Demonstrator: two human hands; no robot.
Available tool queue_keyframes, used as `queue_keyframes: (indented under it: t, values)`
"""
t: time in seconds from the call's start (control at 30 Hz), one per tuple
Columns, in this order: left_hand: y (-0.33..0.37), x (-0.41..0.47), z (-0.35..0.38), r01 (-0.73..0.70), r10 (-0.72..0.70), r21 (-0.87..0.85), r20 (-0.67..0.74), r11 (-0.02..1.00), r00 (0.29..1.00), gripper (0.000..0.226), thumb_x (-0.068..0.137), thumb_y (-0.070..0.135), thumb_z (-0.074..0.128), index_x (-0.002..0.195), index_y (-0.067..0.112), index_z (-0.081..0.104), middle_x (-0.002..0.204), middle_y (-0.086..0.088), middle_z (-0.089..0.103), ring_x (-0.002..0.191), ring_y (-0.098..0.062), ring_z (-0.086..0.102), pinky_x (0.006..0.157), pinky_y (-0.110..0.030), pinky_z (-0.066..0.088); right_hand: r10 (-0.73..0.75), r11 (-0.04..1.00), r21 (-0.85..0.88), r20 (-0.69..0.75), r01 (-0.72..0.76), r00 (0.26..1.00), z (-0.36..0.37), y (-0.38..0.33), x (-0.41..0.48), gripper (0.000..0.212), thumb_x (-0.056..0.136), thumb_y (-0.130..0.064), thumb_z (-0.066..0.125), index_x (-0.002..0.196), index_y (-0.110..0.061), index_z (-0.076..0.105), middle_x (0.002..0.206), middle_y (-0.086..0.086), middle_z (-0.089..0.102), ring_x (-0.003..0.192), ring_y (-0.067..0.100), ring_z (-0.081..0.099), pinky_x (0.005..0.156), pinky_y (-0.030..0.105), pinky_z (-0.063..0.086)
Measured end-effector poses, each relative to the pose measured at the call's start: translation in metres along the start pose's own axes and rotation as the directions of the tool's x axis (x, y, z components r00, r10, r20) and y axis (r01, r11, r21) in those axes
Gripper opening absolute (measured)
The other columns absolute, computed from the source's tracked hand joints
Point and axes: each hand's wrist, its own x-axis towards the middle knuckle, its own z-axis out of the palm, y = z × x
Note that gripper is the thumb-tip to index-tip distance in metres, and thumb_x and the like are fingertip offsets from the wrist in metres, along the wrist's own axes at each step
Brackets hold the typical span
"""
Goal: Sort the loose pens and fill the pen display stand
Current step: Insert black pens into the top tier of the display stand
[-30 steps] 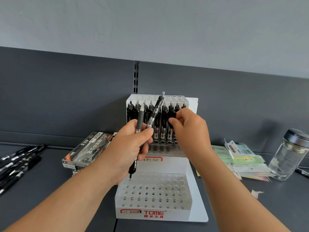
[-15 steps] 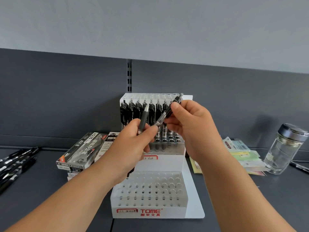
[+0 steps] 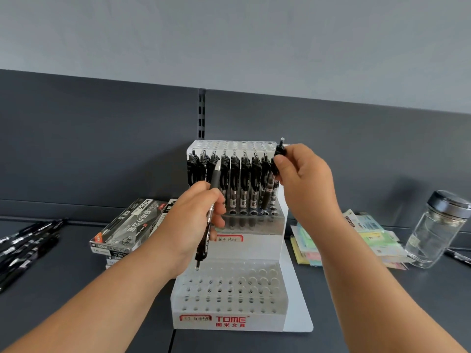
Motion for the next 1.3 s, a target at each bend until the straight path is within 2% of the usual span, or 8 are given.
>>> queue_keyframes:
  t: [0.23, 0.47, 0.6, 0.67, 0.8, 0.87, 1.03, 1.3]
  values:
    - [-0.002, -0.001, -0.001, -0.046, 0.046, 0.012, -0.016, 0.999, 0.999, 0.019, 0.094, 0.018, 0.052, 0.094, 0.002, 0.062, 0.074, 0.004, 0.052, 0.074, -0.014, 0.052, 0.059, -0.028, 0.048, 0.087, 0.981, -0.181, 0.079, -0.072, 0.993, 0.014, 0.015, -0.004, 0.016, 0.094, -0.030, 0.055, 0.088, -0.016, 0.058, 0.062, -0.006, 0.053, 0.058, 0.010, 0.047, 0.055, 0.027, 0.038]
    - [0.002, 0.001, 0.000, -0.041, 0.039, -0.153, -0.014, 0.987, 0.999, 0.016, 0.088, 0.018, 0.060, 0.097, 0.009, 0.069, 0.067, 0.008, 0.058, 0.071, -0.011, 0.055, 0.077, -0.036, 0.050, 0.121, 0.976, -0.190, 0.056, -0.109, 0.991, 0.012, 0.013, -0.008, 0.015, 0.091, -0.032, 0.059, 0.088, -0.017, 0.060, 0.071, -0.005, 0.060, 0.066, 0.012, 0.053, 0.064, 0.031, 0.047]
    - [0.009, 0.004, -0.001, 0.041, -0.034, -0.443, 0.024, 0.896, 0.999, 0.014, 0.086, 0.013, 0.060, 0.098, 0.009, 0.064, 0.071, 0.001, 0.066, 0.066, -0.011, 0.063, 0.068, -0.027, 0.053, 0.077, 0.997, 0.006, -0.027, -0.077, 0.997, 0.006, 0.009, -0.026, 0.009, 0.093, -0.022, 0.057, 0.085, -0.024, 0.060, 0.074, -0.005, 0.062, 0.064, 0.006, 0.055, 0.063, 0.023, 0.049]
    - [0.012, 0.006, -0.001, 0.068, -0.060, -0.534, 0.032, 0.843, 0.998, 0.005, 0.087, 0.013, 0.059, 0.090, 0.011, 0.062, 0.070, -0.001, 0.067, 0.064, -0.011, 0.065, 0.064, -0.025, 0.057, 0.057, 0.983, 0.167, 0.076, -0.069, 0.996, 0.004, 0.004, -0.035, 0.022, 0.093, -0.009, 0.054, 0.086, -0.028, 0.062, 0.076, -0.006, 0.064, 0.064, 0.003, 0.058, 0.062, 0.015, 0.049]
    - [0.016, 0.008, 0.004, 0.131, -0.139, -0.660, 0.041, 0.739, 0.989, 0.009, 0.087, 0.016, 0.060, 0.080, 0.011, 0.059, 0.063, -0.002, 0.065, 0.060, -0.011, 0.066, 0.060, -0.023, 0.057, -0.058, 0.914, 0.400, 0.296, -0.069, 0.953, 0.001, -0.002, -0.047, 0.044, 0.087, 0.004, 0.058, 0.097, -0.038, 0.067, 0.085, 0.013, 0.067, 0.073, 0.027, 0.061, 0.071, 0.035, 0.054]
    - [0.017, 0.008, 0.007, 0.152, -0.162, -0.676, 0.049, 0.721, 0.986, 0.009, 0.087, 0.017, 0.060, 0.080, 0.011, 0.059, 0.062, -0.002, 0.065, 0.058, -0.011, 0.065, 0.059, -0.022, 0.057, -0.103, 0.857, 0.511, 0.290, -0.063, 0.951, 0.000, -0.006, -0.048, 0.045, 0.085, 0.006, 0.062, 0.097, -0.038, 0.069, 0.084, 0.018, 0.066, 0.072, 0.022, 0.058, 0.072, 0.036, 0.053]
    - [0.017, 0.005, 0.014, 0.211, -0.199, -0.630, 0.090, 0.747, 0.976, 0.014, 0.085, 0.023, 0.063, 0.078, 0.010, 0.064, 0.064, -0.002, 0.065, 0.055, -0.010, 0.063, 0.056, -0.021, 0.056, -0.110, 0.748, 0.659, 0.241, -0.079, 0.964, -0.004, -0.010, -0.046, 0.031, 0.084, 0.007, 0.062, 0.095, -0.022, 0.067, 0.082, -0.005, 0.070, 0.075, 0.010, 0.063, 0.072, 0.023, 0.053]
    - [0.018, 0.003, 0.015, 0.269, -0.282, -0.568, 0.067, 0.777, 0.957, 0.023, 0.077, 0.032, 0.070, 0.076, 0.012, 0.059, 0.053, 0.001, 0.056, 0.045, -0.008, 0.055, 0.046, -0.019, 0.051, -0.113, 0.767, 0.638, 0.240, -0.069, 0.964, -0.006, -0.004, -0.041, 0.037, 0.081, 0.004, 0.066, 0.087, -0.031, 0.072, 0.084, 0.000, 0.070, 0.081, 0.021, 0.066, 0.081, 0.038, 0.056]
